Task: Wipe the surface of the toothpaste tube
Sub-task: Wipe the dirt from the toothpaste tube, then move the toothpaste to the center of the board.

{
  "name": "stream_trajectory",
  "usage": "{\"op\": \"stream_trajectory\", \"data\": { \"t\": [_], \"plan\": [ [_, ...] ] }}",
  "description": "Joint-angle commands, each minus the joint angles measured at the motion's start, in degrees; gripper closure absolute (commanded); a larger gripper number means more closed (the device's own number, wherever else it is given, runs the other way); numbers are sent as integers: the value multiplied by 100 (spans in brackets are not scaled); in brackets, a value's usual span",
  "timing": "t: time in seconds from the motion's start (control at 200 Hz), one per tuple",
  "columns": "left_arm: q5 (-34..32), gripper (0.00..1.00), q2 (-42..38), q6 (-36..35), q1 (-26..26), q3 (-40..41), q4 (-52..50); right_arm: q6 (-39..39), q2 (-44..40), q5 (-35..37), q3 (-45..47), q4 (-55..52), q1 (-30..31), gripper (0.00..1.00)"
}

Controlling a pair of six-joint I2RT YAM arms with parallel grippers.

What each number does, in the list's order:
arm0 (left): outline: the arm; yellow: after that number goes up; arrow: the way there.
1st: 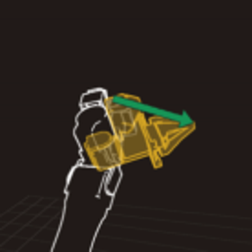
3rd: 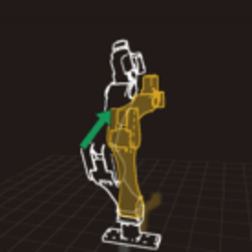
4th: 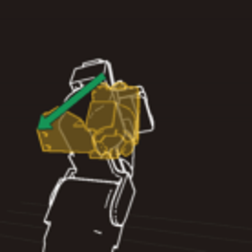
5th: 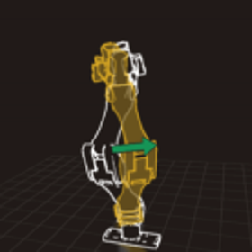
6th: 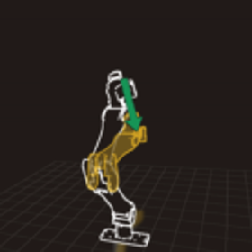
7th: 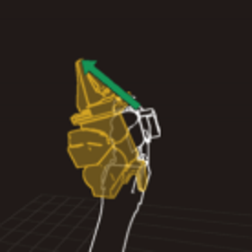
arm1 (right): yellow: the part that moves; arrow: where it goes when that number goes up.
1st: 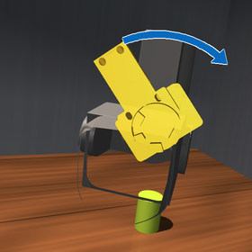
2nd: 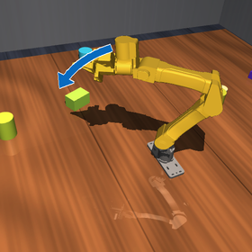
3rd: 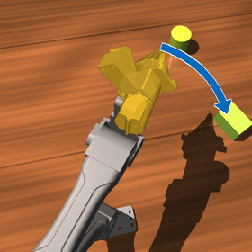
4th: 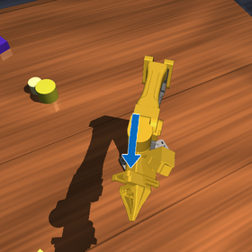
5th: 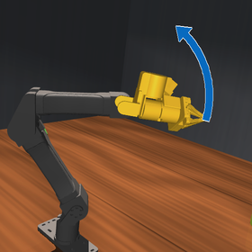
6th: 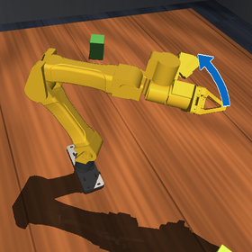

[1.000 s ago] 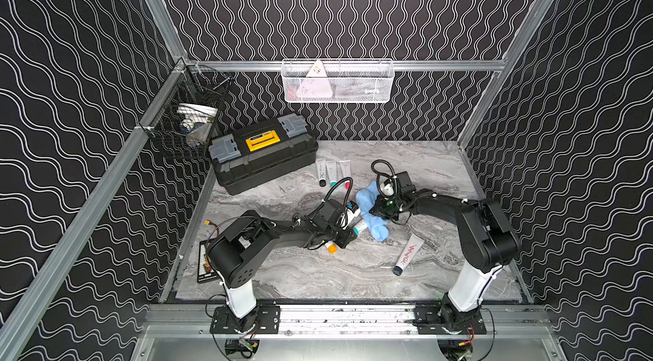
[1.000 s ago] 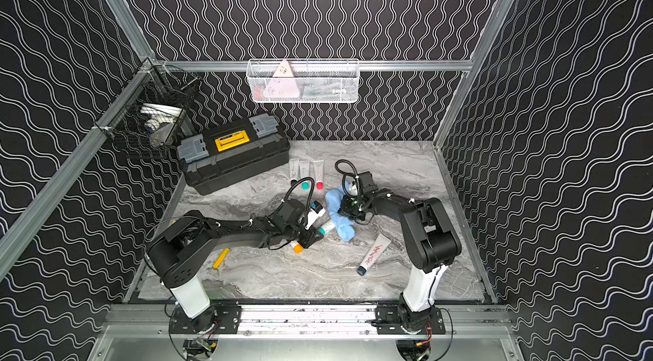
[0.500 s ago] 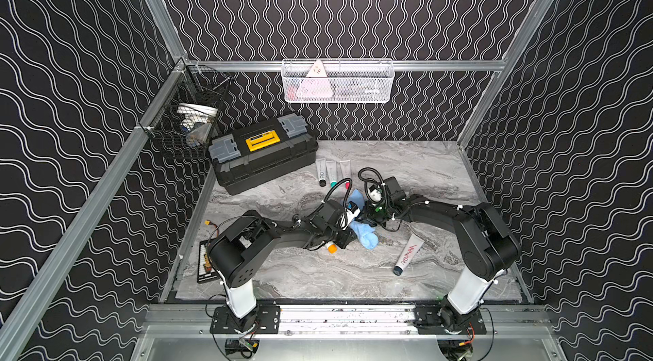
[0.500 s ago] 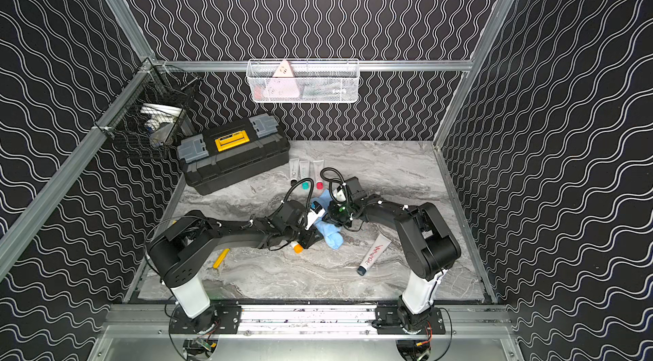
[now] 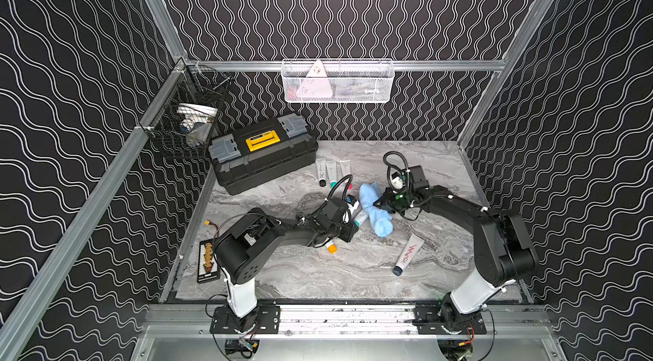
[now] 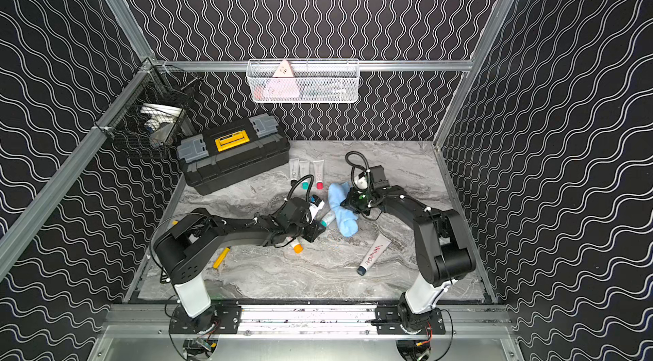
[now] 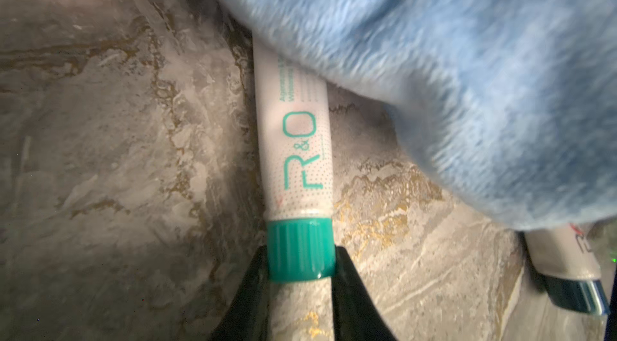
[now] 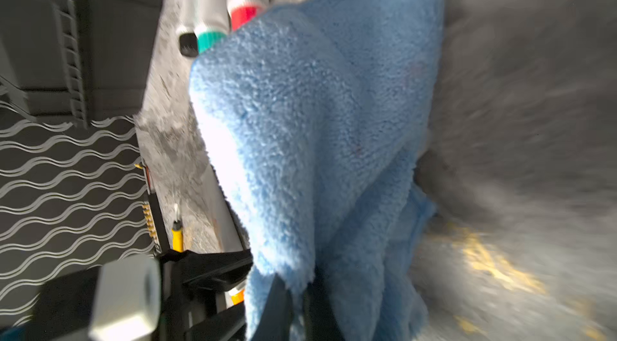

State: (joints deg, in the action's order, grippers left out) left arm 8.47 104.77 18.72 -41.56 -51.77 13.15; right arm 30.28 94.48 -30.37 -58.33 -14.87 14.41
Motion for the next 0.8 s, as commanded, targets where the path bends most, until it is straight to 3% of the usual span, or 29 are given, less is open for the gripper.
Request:
{"op": "stream_trajectory", "data": {
  "t": [0.0, 0.535, 0.796],
  "plan": [
    [-574, 88, 138, 417, -60, -305, -103, -301, -249, -21, -57, -244, -312, 100],
    [-2348, 87, 1353, 2248, -277, -2073, -809, 384, -1319, 913, 1101, 729, -870, 100],
    [-2641, 85, 2223, 2644, -239, -3533, -1604, 420, -1185, 533, 1325, 1109, -871, 100]
  ]
}}
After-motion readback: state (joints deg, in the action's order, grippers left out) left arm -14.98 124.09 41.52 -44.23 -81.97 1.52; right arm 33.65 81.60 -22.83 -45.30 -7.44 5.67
